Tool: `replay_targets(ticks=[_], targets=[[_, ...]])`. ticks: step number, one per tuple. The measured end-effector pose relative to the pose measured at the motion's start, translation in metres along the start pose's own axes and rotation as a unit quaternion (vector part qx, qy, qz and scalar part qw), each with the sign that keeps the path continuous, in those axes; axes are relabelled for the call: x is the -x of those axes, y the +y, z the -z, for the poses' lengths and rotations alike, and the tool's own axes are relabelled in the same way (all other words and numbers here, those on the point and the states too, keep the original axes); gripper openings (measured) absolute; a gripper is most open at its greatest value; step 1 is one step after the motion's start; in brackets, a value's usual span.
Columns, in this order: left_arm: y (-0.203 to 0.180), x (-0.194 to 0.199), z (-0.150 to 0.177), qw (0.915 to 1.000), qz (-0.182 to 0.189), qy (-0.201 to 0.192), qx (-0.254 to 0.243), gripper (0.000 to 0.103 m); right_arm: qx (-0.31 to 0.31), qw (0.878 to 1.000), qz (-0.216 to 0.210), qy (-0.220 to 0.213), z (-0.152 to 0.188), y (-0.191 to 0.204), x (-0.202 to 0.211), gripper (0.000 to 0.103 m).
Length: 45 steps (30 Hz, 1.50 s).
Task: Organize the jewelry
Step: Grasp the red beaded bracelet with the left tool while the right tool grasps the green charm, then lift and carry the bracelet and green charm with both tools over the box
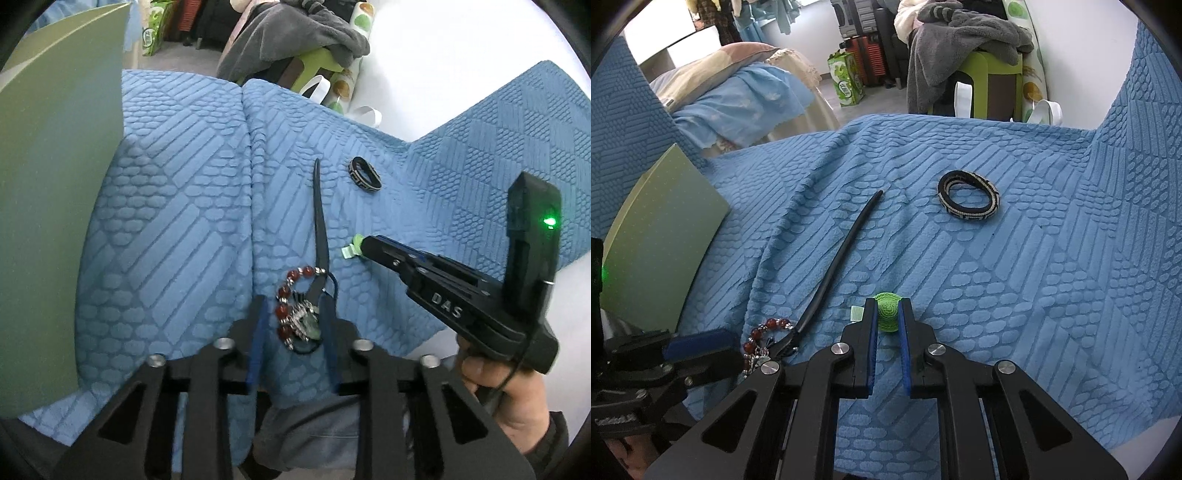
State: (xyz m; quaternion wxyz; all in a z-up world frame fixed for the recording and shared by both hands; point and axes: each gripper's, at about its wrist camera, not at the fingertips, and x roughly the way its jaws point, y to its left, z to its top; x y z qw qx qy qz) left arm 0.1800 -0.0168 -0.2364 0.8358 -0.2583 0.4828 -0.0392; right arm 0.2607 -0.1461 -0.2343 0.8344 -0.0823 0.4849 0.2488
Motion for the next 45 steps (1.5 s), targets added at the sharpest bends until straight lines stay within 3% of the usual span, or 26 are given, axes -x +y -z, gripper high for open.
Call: replay_targets(ticks=[6, 11, 15, 17, 30, 39, 40, 43, 45], targets=[[-0.003, -0.013, -0.004, 0.9987, -0.042, 0.011, -0.028, 0.015, 0.003, 1.000, 0.004, 0.001, 0.001, 0.002, 0.000, 0.009], [0.001, -0.019, -0.007, 0.9986, -0.039, 0.024, -0.028, 0.021, 0.012, 1.000, 0.017, 0.004, 0.002, 0.006, 0.001, 0.009], [-0.011, -0.015, -0.004, 0.9953, -0.069, 0.012, -0.067, 0.007, 0.015, 1.000, 0.024, 0.008, 0.002, 0.009, 0.003, 0.008], [-0.010, -0.014, -0.006, 0.9973, -0.044, 0.019, -0.055, 0.007, 0.015, 1.000, 0.024, 0.005, 0.002, 0.011, 0.006, 0.007], [-0.017, 0.025, -0.007, 0.9980, -0.039, 0.005, -0.049, 0.007, -0.008, 0.999, 0.028, -0.033, -0.004, 0.013, 0.037, 0.006], [-0.012, 0.044, -0.003, 0.9983, -0.040, -0.009, -0.041, 0.007, -0.007, 1.000, 0.026, -0.011, 0.001, 0.016, 0.023, 0.006], [-0.013, 0.049, -0.004, 0.9984, -0.038, -0.015, -0.040, 0.007, -0.011, 0.999, 0.030, -0.005, 0.001, 0.014, 0.019, 0.009], [-0.013, 0.060, -0.009, 0.9983, -0.033, -0.032, -0.035, 0.006, -0.021, 0.999, 0.027, 0.003, 0.002, 0.009, 0.011, 0.035], [-0.012, 0.066, -0.012, 0.9983, -0.029, -0.041, -0.030, 0.006, -0.021, 1.000, 0.022, 0.007, 0.002, 0.009, 0.006, 0.035]])
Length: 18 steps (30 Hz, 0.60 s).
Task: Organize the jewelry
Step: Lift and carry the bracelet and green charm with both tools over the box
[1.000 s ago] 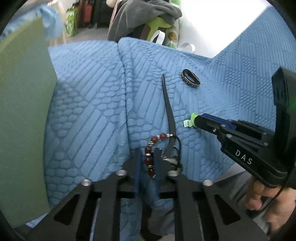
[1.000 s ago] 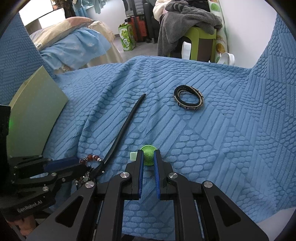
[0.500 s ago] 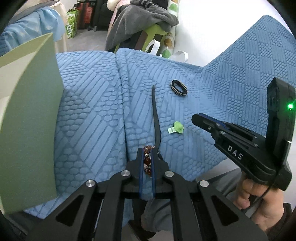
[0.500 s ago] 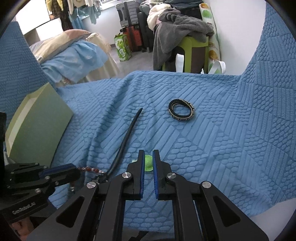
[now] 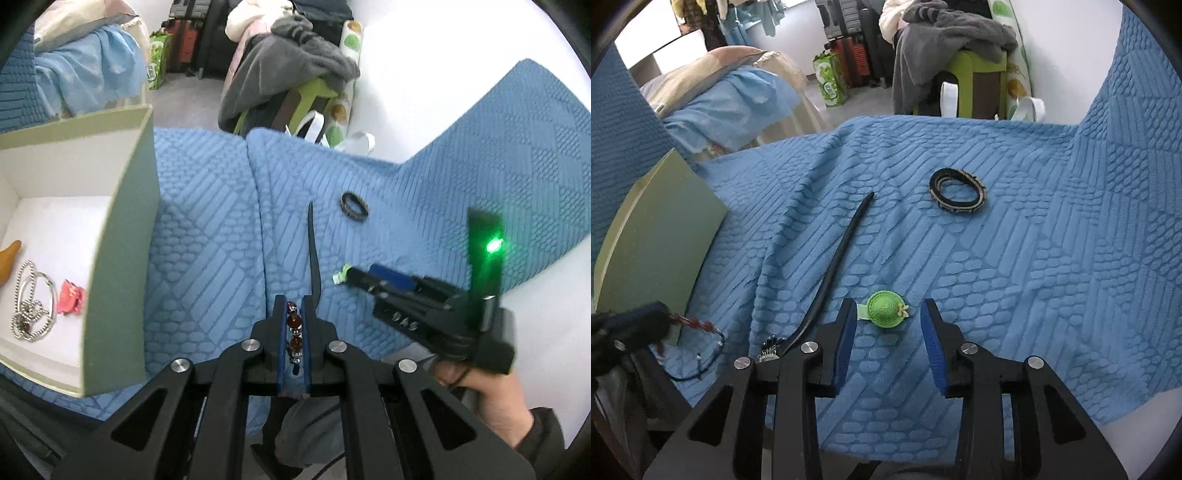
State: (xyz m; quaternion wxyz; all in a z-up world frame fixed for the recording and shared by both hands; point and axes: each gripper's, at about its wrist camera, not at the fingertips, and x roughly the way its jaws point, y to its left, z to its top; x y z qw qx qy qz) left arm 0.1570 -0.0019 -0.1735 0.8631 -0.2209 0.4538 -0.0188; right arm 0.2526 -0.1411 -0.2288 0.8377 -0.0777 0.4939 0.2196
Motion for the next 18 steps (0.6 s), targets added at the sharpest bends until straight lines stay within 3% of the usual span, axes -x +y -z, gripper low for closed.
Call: replay_targets(ticks=[8, 9, 10, 11, 18], targets=[[0.006, 0.011, -0.011, 0.9999, -0.008, -0.008, 0.011, 0.006, 0.012, 1.000, -0.002, 0.006, 0.000, 0.005, -0.009, 0.031], [0.008, 0.014, -0.012, 0.9999, -0.009, -0.010, 0.010, 0.006, 0.007, 1.000, -0.018, 0.012, 0.001, 0.005, -0.010, 0.028], [0.008, 0.017, -0.013, 0.9998, -0.012, -0.012, 0.010, 0.006, 0.007, 0.999, -0.024, 0.019, 0.001, 0.005, -0.012, 0.014], [0.009, 0.020, -0.015, 0.9997, -0.015, -0.014, 0.009, 0.006, 0.015, 0.999, -0.015, 0.030, 0.003, 0.009, -0.015, 0.008], [0.019, 0.037, -0.026, 0.9992, -0.021, -0.027, 0.020, 0.006, 0.019, 1.000, -0.006, -0.005, 0.000, 0.015, 0.001, 0.007]])
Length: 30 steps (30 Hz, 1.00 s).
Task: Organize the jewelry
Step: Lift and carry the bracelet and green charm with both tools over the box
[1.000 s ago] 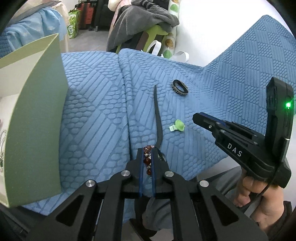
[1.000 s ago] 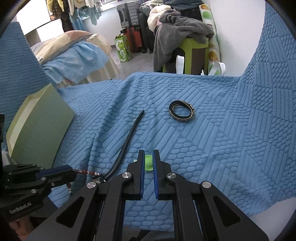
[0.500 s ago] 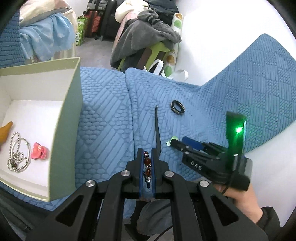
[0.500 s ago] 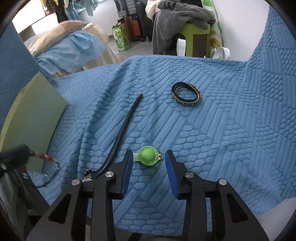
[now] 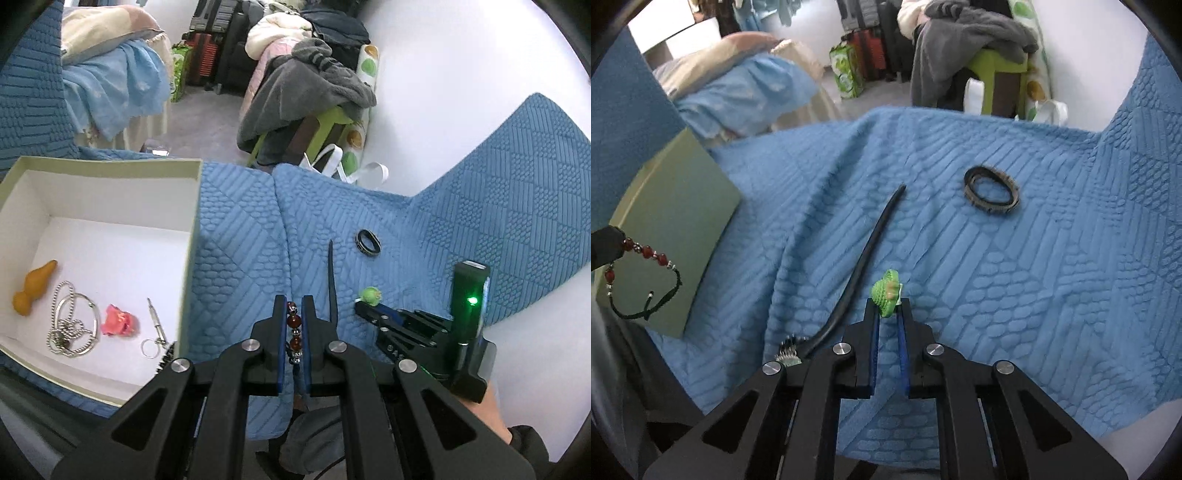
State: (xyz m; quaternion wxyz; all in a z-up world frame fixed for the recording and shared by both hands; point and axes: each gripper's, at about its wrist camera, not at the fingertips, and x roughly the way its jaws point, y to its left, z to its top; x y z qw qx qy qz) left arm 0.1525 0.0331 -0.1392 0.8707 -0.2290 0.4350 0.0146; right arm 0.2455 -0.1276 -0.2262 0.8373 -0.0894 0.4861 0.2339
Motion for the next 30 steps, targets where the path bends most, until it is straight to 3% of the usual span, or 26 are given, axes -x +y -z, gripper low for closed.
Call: replay_targets(ticks=[9, 18, 24, 30], targets=[[0.012, 0.035, -0.034, 0.9994, -0.023, -0.025, -0.008, 0.007, 0.013, 0.999, 0.017, -0.036, -0.034, 0.031, 0.051, 0.007], [0.038, 0.081, -0.072, 0.9973, -0.047, -0.053, -0.018, 0.007, 0.040, 0.994, -0.020, -0.096, -0.099, 0.105, 0.116, 0.008], [0.064, 0.095, -0.078, 0.9967, -0.059, -0.052, -0.016, 0.007, 0.060, 0.992, -0.048, -0.104, -0.105, 0.161, 0.125, 0.008], [0.093, 0.092, -0.074, 0.9976, -0.064, -0.025, -0.004, 0.007, 0.066, 0.993, -0.054, -0.086, -0.092, 0.196, 0.108, 0.008]])
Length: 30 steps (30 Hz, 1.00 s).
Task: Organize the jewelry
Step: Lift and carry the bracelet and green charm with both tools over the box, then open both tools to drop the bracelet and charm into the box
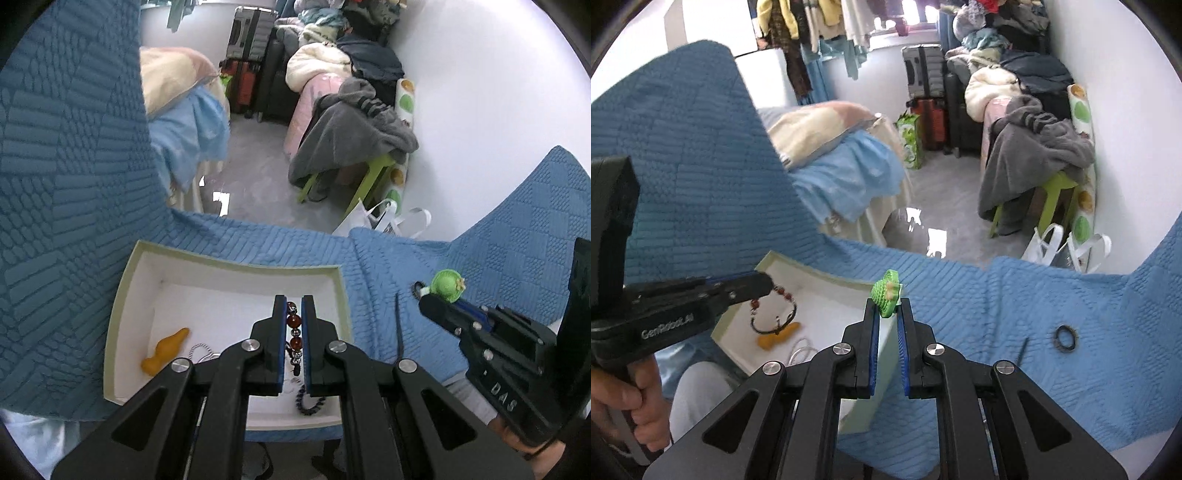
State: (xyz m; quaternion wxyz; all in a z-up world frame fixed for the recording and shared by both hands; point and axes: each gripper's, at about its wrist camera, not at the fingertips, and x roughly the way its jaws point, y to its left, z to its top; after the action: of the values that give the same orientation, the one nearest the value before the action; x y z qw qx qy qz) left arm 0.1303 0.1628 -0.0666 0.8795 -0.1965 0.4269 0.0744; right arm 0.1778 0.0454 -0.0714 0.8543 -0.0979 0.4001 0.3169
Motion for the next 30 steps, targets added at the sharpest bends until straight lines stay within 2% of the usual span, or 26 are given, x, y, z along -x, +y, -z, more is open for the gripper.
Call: replay_targets(ticks=[12, 21, 23, 24, 25, 26, 27, 30], targets=[[0.038, -0.020, 0.020, 0.9991, -0.010, 0.039, 0.010, 0.007, -0.002, 0.999, -0.002, 0.044, 0.037, 0.030, -0.036, 0.008], [0.047, -0.028, 0.034, 0.9978, -0.017, 0.062, 0.015, 0.007, -0.002, 0.997, -0.006, 0.078, 0.052, 0.040, -0.058, 0.008], [0.049, -0.027, 0.034, 0.9974, -0.018, 0.067, 0.020, 0.007, -0.008, 0.997, -0.011, 0.080, 0.052, 0.037, -0.058, 0.012], [0.050, -0.026, 0.033, 0.9973, -0.017, 0.068, 0.021, 0.011, -0.010, 0.997, -0.014, 0.079, 0.051, 0.036, -0.056, 0.016], [0.050, -0.024, 0.033, 0.9973, -0.018, 0.067, 0.024, 0.024, -0.012, 0.997, -0.016, 0.074, 0.050, 0.035, -0.052, 0.029], [0.048, -0.022, 0.032, 0.9976, -0.019, 0.062, 0.024, 0.034, -0.011, 0.997, -0.019, 0.068, 0.049, 0.034, -0.050, 0.035], [0.047, -0.019, 0.032, 0.9980, -0.021, 0.054, 0.024, 0.049, -0.008, 0.998, -0.023, 0.063, 0.048, 0.034, -0.045, 0.035], [0.040, -0.012, 0.028, 0.9989, -0.014, 0.040, 0.023, 0.051, -0.004, 0.998, -0.025, 0.049, 0.044, 0.031, -0.035, 0.036]])
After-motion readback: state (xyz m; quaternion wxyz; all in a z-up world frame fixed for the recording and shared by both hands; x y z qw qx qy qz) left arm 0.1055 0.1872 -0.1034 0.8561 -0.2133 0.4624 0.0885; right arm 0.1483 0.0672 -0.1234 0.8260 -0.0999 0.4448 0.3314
